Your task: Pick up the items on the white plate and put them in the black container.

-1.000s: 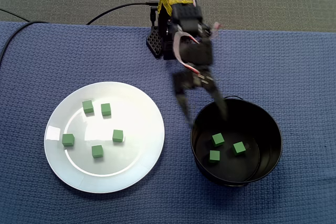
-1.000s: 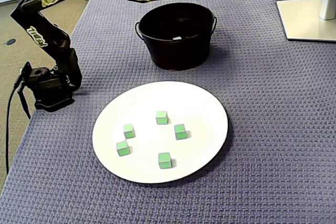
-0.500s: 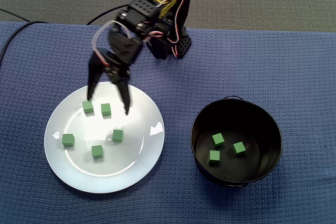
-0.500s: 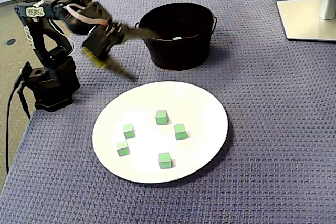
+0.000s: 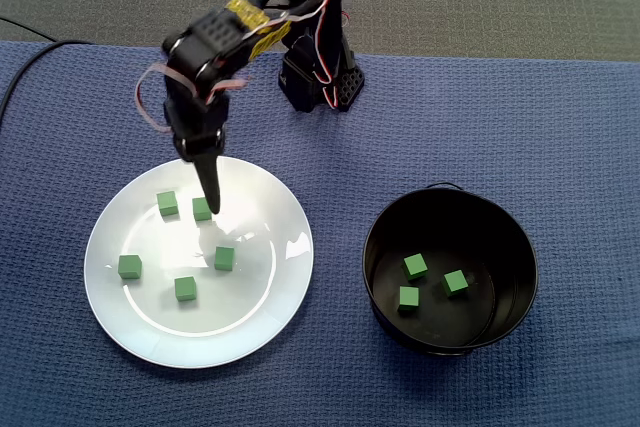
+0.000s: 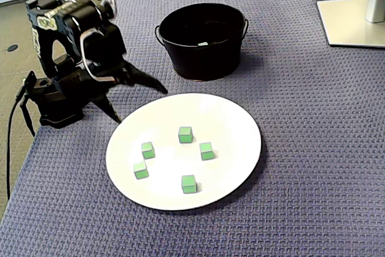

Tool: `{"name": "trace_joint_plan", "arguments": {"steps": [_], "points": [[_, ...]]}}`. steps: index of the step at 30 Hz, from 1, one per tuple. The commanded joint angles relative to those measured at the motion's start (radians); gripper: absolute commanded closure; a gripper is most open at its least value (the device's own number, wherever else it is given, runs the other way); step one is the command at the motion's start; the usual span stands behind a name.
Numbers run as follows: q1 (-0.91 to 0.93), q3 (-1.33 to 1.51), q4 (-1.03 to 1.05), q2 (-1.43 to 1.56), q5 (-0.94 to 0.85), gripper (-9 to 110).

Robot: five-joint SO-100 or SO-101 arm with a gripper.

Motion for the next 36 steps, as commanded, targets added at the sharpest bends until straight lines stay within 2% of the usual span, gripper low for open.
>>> {"name": "trace_joint_plan", "arguments": {"steps": [1,12,17,36], "points": [[0.017,-0.086,0.040,-0.104,0.012,57],[0.026,-0.066,0.018,-0.227,0.002,65],[0.044,-0.104,0.000,-0.290,-0.003,73],[0.011,-0.222,-0.034,-0.457,0.055,80]]}}
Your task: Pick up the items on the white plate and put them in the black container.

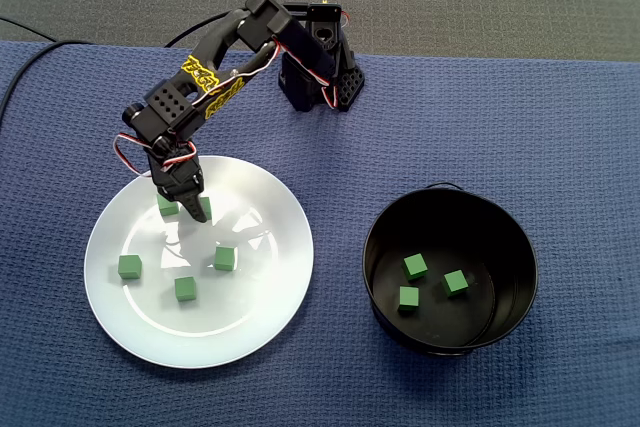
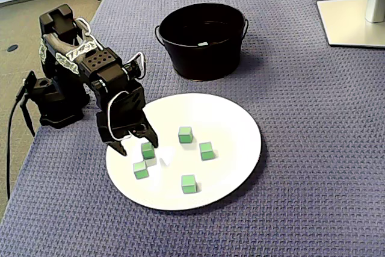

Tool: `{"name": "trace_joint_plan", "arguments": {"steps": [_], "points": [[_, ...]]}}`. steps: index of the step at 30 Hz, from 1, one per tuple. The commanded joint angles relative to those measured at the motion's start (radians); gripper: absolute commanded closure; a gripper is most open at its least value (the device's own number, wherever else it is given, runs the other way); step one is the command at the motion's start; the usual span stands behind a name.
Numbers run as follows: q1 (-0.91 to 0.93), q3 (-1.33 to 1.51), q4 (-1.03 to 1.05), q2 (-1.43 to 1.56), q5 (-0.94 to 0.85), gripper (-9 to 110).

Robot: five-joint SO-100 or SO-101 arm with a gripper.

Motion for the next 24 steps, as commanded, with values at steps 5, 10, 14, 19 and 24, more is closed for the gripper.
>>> {"name": "trace_joint_plan", "arguments": {"steps": [5,10,14,19,24], "points": [[-0.043,-0.046,-0.049,-0.002,0.028,86],[-0.058,-0.026,-0.067,-0.002,0.043,93],[-0.060,0.003,-0.083,0.003,0.052,101],[-0.057,0.043,-0.112,0.026,0.054,102],[-0.035,0.011,-0.080,0.138,0.072,102]]}}
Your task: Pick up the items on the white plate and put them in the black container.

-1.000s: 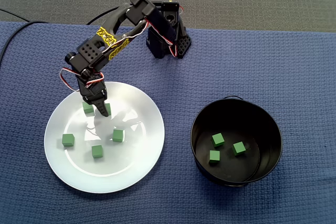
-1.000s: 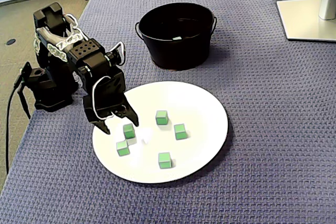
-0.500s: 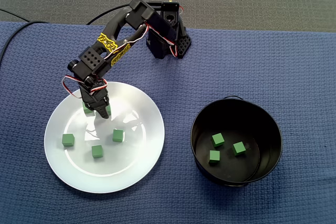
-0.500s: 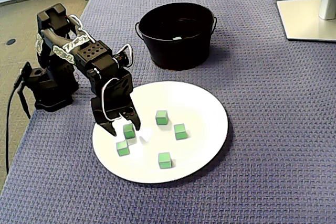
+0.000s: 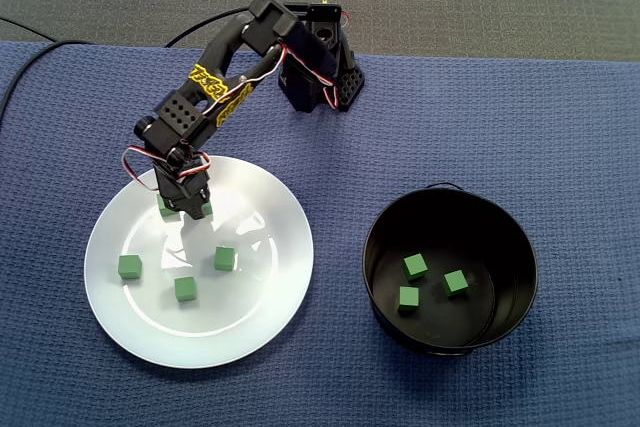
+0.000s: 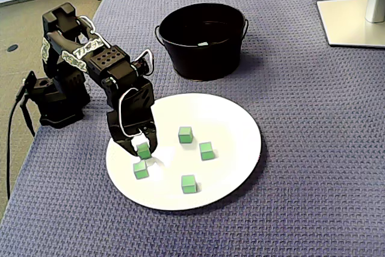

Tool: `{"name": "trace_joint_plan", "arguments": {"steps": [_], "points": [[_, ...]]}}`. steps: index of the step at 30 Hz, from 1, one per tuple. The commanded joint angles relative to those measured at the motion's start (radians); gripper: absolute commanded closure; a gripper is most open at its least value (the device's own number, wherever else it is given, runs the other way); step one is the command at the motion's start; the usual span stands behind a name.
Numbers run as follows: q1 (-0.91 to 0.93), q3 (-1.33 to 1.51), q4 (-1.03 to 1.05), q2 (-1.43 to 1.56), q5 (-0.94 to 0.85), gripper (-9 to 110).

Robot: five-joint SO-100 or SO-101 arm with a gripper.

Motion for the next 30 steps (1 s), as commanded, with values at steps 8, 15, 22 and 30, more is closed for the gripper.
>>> {"name": "trace_joint_plan", "arguments": {"steps": [8,15,22,30], "points": [[0.061,-0.210,0.002,0.468,0.060,102],[-0.126,-0.227,-0.127,0.765,0.175,102],[-0.572,-0.261,-0.164,0.965,0.137,102],[-1.034,0.150,-0.588,1.057,-0.015,102]]}}
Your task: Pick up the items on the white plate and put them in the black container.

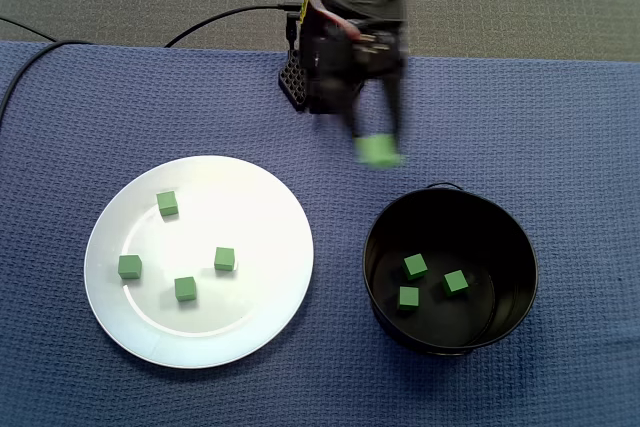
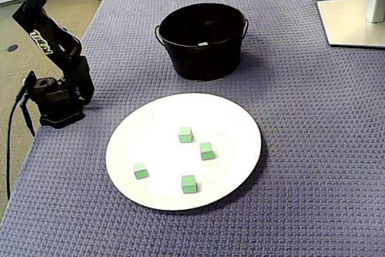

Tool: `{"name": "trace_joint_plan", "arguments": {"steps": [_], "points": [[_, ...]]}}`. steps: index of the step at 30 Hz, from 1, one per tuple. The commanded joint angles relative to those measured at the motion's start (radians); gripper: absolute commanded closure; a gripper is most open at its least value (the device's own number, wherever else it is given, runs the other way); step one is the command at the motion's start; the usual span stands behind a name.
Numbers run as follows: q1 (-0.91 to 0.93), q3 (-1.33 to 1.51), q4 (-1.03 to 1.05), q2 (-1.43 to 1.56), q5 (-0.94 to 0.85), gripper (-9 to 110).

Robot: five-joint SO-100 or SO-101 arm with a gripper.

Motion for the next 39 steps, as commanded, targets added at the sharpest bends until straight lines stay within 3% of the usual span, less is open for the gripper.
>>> {"name": "trace_joint_plan", "arguments": {"steps": [1,5,11,20,23,26,32,36,39], "points": [[-0.193,0.259,-0.293,0.040,-0.087,102],[-0.295,0.537,-0.391,0.040,-0.178,102],[-0.336,0.939,-0.729,-0.008,-0.247,102],[-0.348,1.046,-0.874,-0.094,-0.206,101],[-0.341,1.054,-0.881,-0.089,-0.199,84],[-0.321,1.039,-0.854,-0.055,-0.163,69],[-0.222,0.827,-0.643,0.026,-0.124,64],[-0.071,0.471,-0.267,0.038,0.023,63],[0.069,0.282,-0.037,0.044,0.002,64]]}}
